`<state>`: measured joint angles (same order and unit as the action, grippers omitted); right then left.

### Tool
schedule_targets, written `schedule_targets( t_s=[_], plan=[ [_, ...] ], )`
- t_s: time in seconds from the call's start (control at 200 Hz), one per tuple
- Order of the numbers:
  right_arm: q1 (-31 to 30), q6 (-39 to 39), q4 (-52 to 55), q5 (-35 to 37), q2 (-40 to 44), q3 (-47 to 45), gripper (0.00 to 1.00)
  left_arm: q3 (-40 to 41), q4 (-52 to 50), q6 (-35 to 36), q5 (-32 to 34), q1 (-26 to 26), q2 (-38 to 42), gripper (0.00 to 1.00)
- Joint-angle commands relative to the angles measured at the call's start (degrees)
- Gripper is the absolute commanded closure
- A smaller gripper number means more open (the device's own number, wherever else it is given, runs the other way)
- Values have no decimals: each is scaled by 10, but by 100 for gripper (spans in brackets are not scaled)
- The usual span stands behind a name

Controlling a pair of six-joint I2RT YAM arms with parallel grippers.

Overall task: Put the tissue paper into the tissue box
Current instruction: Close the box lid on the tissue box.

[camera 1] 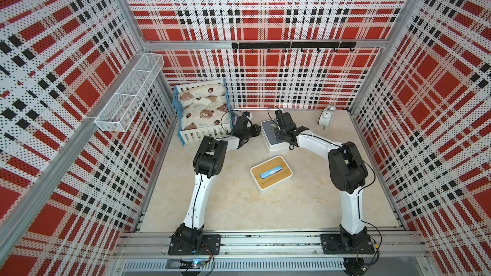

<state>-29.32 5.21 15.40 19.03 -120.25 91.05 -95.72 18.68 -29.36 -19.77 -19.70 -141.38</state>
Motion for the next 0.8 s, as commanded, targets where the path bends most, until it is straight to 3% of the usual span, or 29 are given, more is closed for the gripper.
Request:
schedule_targets(
  t_s=[0.0,0.797],
  plan=[
    [-22,-9,-10,-3,-94,-10,100,-2,7,3,-46,-25,-10,74],
    [-23,-18,16,13,-163,50,100,-13,1,6,-48,-31,-15,74]
  ],
)
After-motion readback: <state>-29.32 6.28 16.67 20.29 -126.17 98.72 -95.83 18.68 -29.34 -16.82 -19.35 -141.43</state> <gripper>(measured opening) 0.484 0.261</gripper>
